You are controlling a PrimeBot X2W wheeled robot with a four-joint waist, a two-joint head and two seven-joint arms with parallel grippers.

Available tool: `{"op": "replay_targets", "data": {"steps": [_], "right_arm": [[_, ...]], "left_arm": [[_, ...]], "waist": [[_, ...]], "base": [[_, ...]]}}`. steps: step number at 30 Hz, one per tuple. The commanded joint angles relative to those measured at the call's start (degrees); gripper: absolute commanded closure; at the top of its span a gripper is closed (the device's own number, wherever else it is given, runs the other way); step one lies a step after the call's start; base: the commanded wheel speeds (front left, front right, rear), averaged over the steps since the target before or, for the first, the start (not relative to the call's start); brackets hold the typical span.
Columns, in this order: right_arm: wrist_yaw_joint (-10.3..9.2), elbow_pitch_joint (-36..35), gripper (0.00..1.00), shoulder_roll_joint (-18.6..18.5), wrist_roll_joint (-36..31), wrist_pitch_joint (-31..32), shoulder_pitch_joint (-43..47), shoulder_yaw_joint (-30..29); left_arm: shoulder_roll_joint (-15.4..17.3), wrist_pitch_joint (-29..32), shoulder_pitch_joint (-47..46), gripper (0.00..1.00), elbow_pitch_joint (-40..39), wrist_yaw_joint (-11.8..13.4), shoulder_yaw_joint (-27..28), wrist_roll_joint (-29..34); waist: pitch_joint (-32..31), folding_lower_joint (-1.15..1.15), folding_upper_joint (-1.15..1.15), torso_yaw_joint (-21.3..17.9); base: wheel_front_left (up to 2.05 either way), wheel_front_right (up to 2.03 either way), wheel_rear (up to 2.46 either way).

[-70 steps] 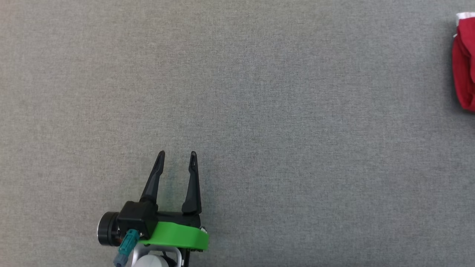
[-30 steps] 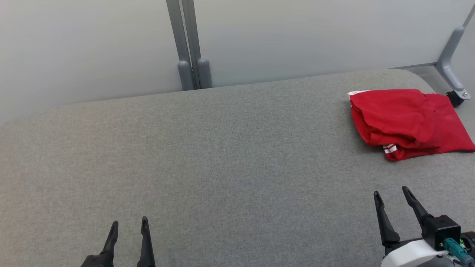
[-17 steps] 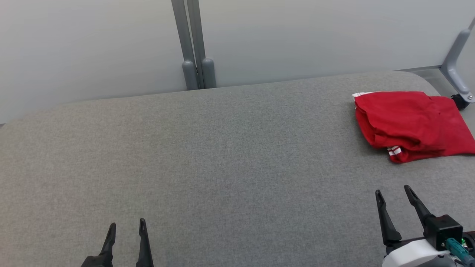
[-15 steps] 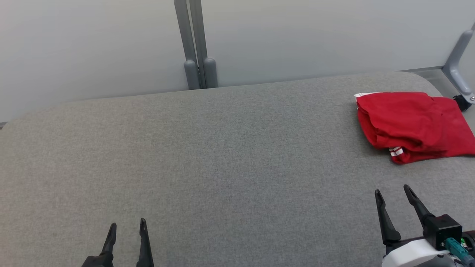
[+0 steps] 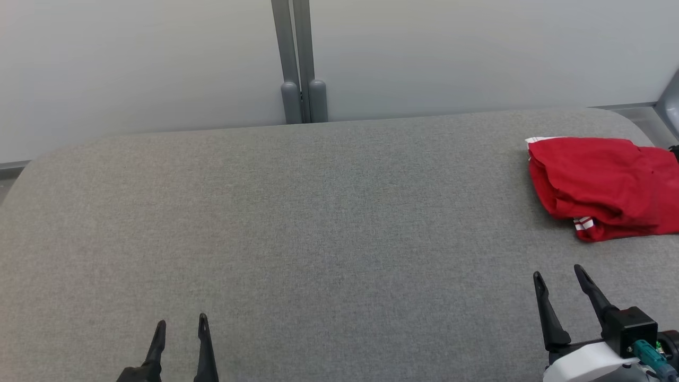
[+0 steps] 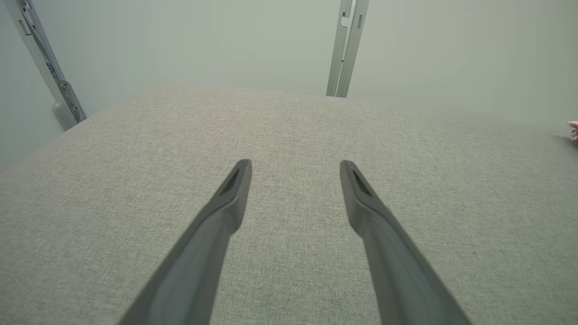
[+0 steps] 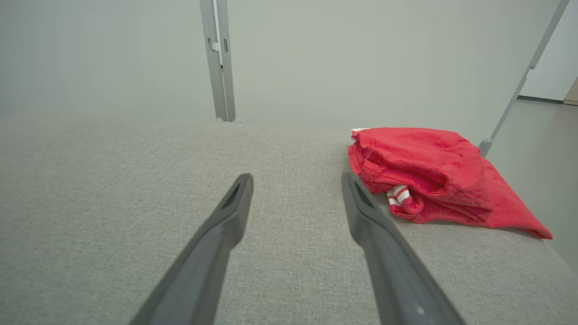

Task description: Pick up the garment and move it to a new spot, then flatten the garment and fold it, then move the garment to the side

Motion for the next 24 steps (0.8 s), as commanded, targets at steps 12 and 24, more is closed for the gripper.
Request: {"op": "replay_targets", "data": {"steps": [12, 24], "right_arm": [[0.00, 2.1, 1.00, 1.2, 9.8, 2.6, -1.0, -0.6], [-0.01, 2.4, 1.00, 1.9, 22.5, 5.6, -2.7, -1.4]], "left_arm": [[-0.1, 2.7, -1.6, 1.00, 1.7, -1.2, 1.1, -9.1], [-0.1, 5.8, -3.8, 1.00, 1.8, -2.8, 2.9, -20.5]], "waist": [[0.2, 0.00, 0.00, 0.0], [0.4, 0.00, 0.00, -0.1]], "base": [[0.00, 0.00, 0.00], [0.00, 0.00, 0.00]]}}
